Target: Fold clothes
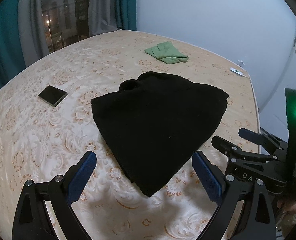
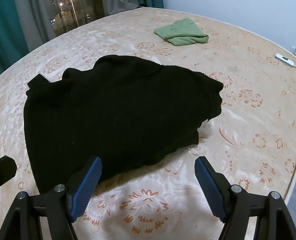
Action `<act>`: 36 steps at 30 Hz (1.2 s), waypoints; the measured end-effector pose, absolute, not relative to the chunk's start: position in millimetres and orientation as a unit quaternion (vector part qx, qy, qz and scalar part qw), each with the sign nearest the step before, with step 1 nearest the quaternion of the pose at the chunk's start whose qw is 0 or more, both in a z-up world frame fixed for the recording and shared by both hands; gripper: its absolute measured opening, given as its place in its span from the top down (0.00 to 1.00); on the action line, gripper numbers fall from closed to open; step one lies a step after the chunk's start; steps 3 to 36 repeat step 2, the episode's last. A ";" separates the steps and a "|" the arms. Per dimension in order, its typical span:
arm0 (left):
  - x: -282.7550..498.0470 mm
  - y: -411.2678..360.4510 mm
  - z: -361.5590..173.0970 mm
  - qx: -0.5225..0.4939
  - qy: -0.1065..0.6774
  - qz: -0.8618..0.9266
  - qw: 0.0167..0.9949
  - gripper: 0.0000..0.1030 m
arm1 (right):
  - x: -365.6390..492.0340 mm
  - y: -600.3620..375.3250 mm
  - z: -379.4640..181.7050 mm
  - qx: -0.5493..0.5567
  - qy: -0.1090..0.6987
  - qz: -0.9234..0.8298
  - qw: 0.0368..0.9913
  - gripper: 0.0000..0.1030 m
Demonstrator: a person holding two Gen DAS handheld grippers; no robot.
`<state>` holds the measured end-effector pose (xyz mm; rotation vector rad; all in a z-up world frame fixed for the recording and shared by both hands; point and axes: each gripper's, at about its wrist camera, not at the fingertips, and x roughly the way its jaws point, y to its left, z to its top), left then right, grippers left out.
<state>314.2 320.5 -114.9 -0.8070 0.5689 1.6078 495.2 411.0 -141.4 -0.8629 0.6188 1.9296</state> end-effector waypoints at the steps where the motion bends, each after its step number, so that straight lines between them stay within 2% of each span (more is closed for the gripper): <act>1: 313.8 320.6 -115.3 -0.347 0.244 0.689 0.587 0.05 | 495.3 410.9 -141.9 -0.350 0.251 0.781 0.453 0.23; 36: 313.6 320.5 -116.0 -0.348 0.245 0.689 0.586 0.05 | 495.6 410.9 -142.4 -0.351 0.252 0.780 0.453 0.23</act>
